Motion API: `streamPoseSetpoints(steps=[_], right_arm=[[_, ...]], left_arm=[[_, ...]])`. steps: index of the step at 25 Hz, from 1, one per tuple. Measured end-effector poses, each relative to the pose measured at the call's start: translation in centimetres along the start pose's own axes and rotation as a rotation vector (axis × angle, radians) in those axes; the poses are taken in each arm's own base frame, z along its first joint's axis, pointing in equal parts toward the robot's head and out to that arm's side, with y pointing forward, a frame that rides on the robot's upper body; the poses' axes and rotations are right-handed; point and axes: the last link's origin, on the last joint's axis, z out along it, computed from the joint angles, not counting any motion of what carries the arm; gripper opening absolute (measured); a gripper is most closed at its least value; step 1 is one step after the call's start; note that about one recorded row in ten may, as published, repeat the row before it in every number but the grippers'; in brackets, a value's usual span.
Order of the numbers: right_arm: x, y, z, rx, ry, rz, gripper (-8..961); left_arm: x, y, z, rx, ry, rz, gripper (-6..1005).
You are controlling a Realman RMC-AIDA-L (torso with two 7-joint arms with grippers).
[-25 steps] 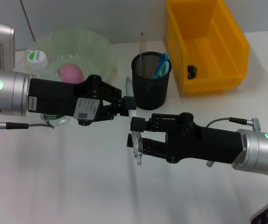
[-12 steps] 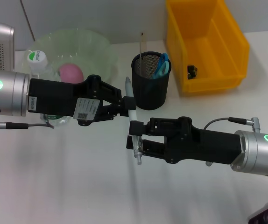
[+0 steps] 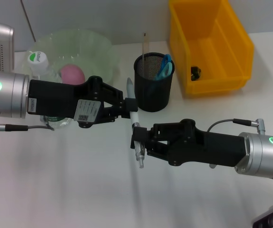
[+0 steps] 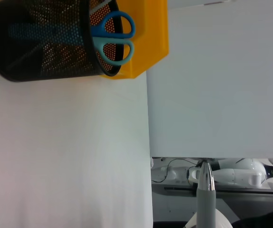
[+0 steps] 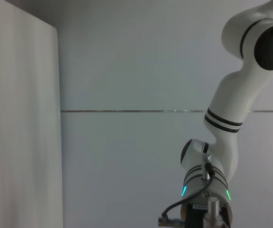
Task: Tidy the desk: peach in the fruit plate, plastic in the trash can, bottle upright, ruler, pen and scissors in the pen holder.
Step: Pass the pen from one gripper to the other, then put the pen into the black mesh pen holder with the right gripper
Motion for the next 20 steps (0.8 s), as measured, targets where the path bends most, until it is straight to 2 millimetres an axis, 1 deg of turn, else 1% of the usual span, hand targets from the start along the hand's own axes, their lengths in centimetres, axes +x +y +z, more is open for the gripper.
streamPoseSetpoints(steps=[5,17,20], right_arm=[[-0.01,0.00,0.01,0.000,-0.001,0.000,192],[-0.03,0.03,0.01,-0.002,-0.002,-0.001,182],[-0.03,0.03,0.00,-0.002,-0.002,-0.001,182]], left_arm=[[-0.02,0.02,-0.04,0.000,-0.002,0.007,142],[0.11,0.04,-0.15,0.003,0.004,0.011,145],[0.11,-0.03,-0.22,0.004,0.007,0.009,250]])
